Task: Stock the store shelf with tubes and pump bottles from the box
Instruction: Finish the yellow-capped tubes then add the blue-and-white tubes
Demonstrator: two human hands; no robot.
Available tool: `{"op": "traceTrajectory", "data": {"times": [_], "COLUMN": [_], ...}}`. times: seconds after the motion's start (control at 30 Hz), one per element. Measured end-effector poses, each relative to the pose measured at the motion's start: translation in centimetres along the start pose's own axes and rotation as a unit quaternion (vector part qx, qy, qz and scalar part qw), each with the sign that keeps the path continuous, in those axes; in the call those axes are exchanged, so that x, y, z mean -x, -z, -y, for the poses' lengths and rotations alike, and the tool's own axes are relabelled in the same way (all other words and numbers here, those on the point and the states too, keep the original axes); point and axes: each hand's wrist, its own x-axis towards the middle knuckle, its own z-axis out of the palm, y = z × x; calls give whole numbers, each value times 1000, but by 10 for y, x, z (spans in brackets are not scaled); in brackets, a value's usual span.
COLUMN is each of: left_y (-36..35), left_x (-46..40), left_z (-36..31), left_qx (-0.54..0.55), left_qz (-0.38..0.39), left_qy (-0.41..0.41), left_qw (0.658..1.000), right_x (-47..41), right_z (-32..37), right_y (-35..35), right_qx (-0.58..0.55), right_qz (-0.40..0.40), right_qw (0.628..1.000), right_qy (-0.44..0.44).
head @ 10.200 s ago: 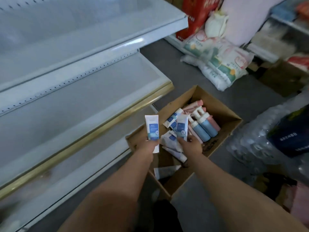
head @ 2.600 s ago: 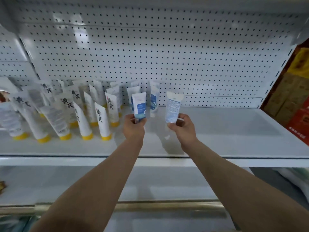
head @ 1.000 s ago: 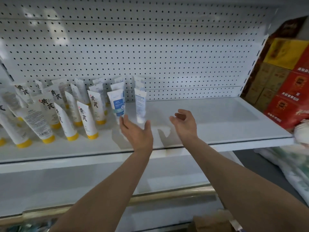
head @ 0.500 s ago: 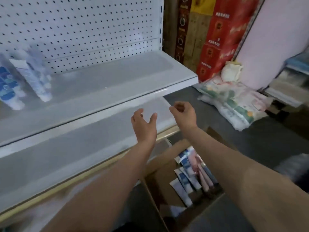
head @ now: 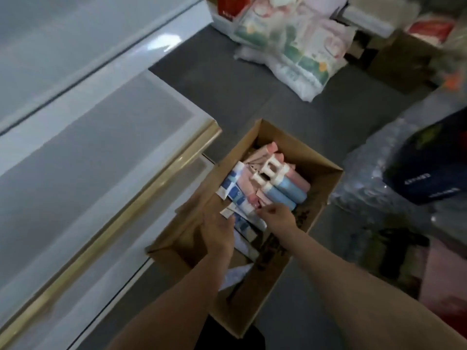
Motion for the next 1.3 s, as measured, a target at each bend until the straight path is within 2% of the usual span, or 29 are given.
{"op": "traceTrajectory", "data": {"times": [0.07, 0.13, 0.27, 0.37, 0.43, 0.47, 0.53, 0.6, 0.63, 0.73, 0.8, 0.93, 1.0, 1.07, 1.23, 1.3], "left_y": [-24, -41, -69, -97, -139, -149, -139, -121, -120, -124, -120, -112, -105, -98, -72, -49], "left_x": [-21, -33, -56, -82, -122, -130, -118, -94, -91, -97, -98, -99, -96, -88, -57, -42], "left_z": [27, 46, 82, 125, 201, 213, 183, 122, 113, 117, 122, 124, 119, 118, 104, 87], "left_qx": [-28, -11, -29, -4, 8, 4, 82, 133, 159, 162, 135, 122, 93, 128, 222, 225], "left_qz": [36, 54, 42, 38, 9, 0, 40, 103, 107, 118, 108, 108, 105, 109, 70, 53], "left_qy": [80, 143, 225, 271, 308, 325, 364, 377, 378, 405, 412, 428, 405, 389, 323, 301], "left_qw": [996, 988, 973, 962, 951, 946, 927, 911, 906, 892, 894, 889, 903, 906, 918, 925], "right_x": [-19, -37, -70, -88, -96, -99, -104, -106, -107, -108, -109, -107, -102, -94, -57, -37], "right_z": [-18, -33, -51, -63, -69, -72, -76, -78, -79, -81, -82, -86, -85, -80, -66, -61], "right_y": [-15, -31, -63, -82, -90, -92, -97, -99, -101, -101, -100, -97, -94, -89, -69, -57], "right_qx": [2, 10, 22, 26, 21, 17, 16, 15, 10, 11, 10, -53, -101, -145, -227, -262], "right_qz": [10, 18, 52, 79, 78, 70, 52, 39, 35, 29, 37, 117, 183, 219, 235, 221], "right_qw": [1000, 999, 995, 992, 989, 989, 988, 987, 986, 986, 986, 980, 963, 945, 928, 925], "right_qy": [-25, -48, -82, -98, -120, -131, -145, -156, -163, -166, -160, -149, -171, -197, -180, -166]}}
